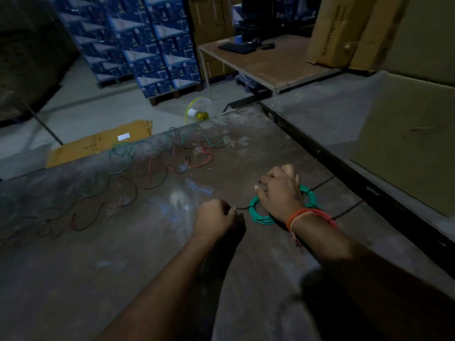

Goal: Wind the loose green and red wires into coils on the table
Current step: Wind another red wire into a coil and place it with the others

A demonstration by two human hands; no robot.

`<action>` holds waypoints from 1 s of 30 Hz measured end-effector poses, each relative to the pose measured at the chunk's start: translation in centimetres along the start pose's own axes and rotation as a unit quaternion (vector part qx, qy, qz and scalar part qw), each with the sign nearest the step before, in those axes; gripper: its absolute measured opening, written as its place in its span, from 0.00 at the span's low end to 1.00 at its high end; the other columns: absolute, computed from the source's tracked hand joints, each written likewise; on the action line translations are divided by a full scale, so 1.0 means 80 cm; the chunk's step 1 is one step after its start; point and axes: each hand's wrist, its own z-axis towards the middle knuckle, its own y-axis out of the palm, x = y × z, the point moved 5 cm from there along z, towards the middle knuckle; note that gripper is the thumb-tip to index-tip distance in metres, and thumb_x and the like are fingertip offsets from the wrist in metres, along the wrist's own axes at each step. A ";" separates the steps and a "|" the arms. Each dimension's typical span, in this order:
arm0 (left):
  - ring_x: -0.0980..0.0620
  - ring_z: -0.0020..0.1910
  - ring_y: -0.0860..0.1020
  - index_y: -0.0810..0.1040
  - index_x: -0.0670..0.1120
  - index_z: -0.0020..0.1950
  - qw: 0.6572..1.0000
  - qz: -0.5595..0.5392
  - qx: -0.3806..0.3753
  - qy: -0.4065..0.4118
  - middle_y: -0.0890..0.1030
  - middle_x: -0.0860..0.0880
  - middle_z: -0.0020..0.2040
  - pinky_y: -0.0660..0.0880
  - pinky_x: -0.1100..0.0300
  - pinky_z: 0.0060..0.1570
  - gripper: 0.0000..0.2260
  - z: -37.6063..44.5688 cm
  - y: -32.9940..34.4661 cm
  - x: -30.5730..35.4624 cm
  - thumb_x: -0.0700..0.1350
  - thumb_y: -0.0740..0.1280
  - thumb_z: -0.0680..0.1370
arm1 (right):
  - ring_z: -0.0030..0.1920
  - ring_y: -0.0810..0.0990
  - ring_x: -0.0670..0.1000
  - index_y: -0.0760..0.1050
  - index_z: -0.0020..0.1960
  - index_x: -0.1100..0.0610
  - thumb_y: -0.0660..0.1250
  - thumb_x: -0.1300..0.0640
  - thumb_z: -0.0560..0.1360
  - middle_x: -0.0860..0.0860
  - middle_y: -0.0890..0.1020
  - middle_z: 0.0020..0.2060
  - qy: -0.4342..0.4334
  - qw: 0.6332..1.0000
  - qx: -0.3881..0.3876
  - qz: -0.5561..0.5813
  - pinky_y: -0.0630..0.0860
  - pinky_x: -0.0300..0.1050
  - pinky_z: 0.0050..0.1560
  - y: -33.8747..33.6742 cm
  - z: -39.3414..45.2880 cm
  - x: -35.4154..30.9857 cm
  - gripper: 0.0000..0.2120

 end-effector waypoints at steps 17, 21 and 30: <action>0.41 0.53 0.80 0.79 0.46 0.58 0.978 0.045 0.155 -0.132 0.82 0.44 0.52 0.75 0.52 0.50 0.16 -0.034 -0.166 -0.238 0.52 0.67 0.74 | 0.63 0.69 0.62 0.79 0.64 0.51 0.70 0.47 0.75 0.58 0.73 0.59 -0.052 0.976 -0.161 0.137 0.65 0.48 0.66 0.139 0.061 -0.256 0.19; 0.39 0.61 0.73 0.77 0.47 0.62 0.985 0.034 0.123 -0.115 0.73 0.42 0.61 0.70 0.52 0.63 0.19 -0.011 -0.177 -0.292 0.54 0.69 0.75 | 0.70 0.62 0.65 0.78 0.66 0.47 0.73 0.48 0.74 0.60 0.64 0.70 0.046 0.962 -0.173 0.205 0.63 0.49 0.72 0.160 0.103 -0.291 0.20; 0.40 0.75 0.53 0.81 0.57 0.53 0.971 0.055 0.169 -0.162 0.54 0.44 0.78 0.60 0.40 0.68 0.13 0.008 -0.199 -0.383 0.56 0.70 0.70 | 0.68 0.72 0.59 0.78 0.64 0.46 0.79 0.47 0.65 0.56 0.73 0.67 0.130 0.906 -0.167 0.367 0.71 0.54 0.70 0.202 0.155 -0.323 0.28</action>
